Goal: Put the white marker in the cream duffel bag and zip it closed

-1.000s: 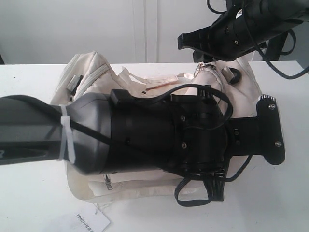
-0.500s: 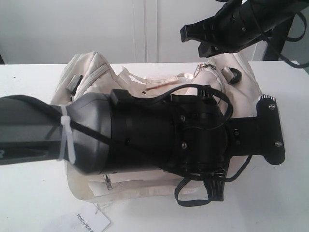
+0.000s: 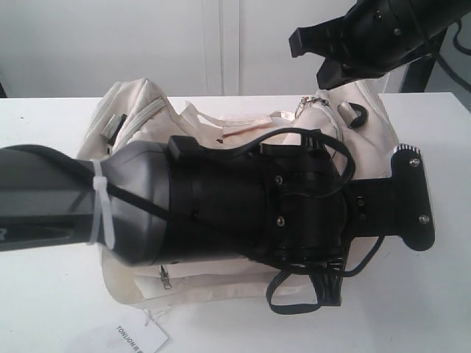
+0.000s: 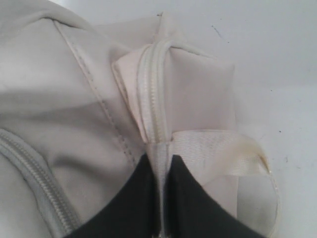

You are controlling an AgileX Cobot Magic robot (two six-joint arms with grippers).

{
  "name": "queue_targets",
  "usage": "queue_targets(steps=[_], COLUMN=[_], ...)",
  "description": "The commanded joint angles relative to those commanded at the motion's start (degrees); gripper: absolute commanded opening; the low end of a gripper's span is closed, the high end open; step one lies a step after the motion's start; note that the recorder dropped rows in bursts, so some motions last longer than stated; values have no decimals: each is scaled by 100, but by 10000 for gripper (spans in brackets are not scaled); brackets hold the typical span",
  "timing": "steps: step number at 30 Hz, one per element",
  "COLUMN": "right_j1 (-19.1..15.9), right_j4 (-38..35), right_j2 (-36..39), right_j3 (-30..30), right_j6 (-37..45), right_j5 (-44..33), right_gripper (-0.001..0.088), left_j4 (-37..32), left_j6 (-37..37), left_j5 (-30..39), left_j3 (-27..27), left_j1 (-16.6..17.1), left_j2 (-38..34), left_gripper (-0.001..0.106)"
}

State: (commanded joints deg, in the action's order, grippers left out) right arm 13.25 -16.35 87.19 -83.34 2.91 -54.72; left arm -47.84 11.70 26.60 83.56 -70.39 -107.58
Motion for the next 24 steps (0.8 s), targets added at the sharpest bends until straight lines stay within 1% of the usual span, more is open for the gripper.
queue_targets(steps=[5, 10, 15, 19, 24], right_j1=[-471, -868, -1239, -1379, -1390], right_j4=[-141, -646, -849, -838, -838], right_j2=[-44, -71, -209, -367, -408], right_j3=[-9, -9, -9, 5, 13], right_j6=[108, 792, 843, 843, 843], right_j5=[-489, -1232, -1336, -1336, -1382], right_gripper=[0, 0, 0, 0, 0], left_j4=[0, 0, 0, 0, 0], left_j6=[0, 0, 0, 0, 0], left_j5=[0, 0, 0, 0, 0], left_j3=[0, 0, 0, 0, 0], left_j1=[0, 0, 0, 0, 0], left_j2=[0, 0, 0, 0, 0], left_gripper=[0, 0, 0, 0, 0])
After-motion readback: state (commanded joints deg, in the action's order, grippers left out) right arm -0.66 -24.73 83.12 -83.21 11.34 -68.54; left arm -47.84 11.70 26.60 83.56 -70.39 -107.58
